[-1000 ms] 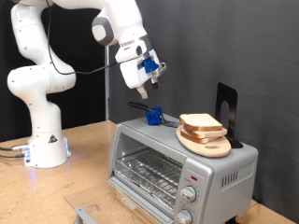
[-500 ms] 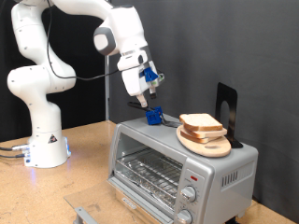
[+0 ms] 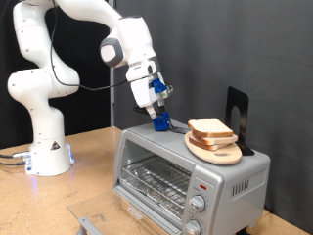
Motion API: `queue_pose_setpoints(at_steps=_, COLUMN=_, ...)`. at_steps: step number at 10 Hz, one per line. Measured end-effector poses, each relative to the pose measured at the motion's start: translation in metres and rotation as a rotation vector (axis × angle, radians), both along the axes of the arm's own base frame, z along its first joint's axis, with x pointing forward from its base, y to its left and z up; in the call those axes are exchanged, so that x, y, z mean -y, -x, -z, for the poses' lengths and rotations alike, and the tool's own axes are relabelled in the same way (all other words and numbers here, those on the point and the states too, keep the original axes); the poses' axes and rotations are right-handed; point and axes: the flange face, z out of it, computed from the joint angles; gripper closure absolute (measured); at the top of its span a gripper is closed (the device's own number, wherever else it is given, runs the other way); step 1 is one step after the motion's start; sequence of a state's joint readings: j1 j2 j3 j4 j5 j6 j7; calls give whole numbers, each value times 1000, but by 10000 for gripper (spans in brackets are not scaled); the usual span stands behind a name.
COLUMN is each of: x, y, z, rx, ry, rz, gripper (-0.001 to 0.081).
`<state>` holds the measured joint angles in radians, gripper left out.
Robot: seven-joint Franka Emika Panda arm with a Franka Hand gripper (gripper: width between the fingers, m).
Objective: Make a piece of toast with the oven
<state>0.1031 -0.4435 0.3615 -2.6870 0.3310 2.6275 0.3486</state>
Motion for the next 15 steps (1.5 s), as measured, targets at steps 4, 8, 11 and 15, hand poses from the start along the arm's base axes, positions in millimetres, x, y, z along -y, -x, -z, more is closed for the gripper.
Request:
queue_pose_setpoints(at_steps=4, x=-2, y=-2, z=10, rx=-15, ry=-1, rz=2, gripper=6)
queue_pose_setpoints(at_steps=8, x=-4, y=-5, z=17, rx=-11, ry=-7, rz=3, gripper=6)
queue_pose_setpoints(at_steps=11, x=-7, y=-5, z=18, rx=-9, ry=-10, rz=-1, gripper=6)
queue_pose_setpoints(at_steps=15, x=-10, y=-4, z=21, rx=-14, ry=-17, rz=-4, gripper=6)
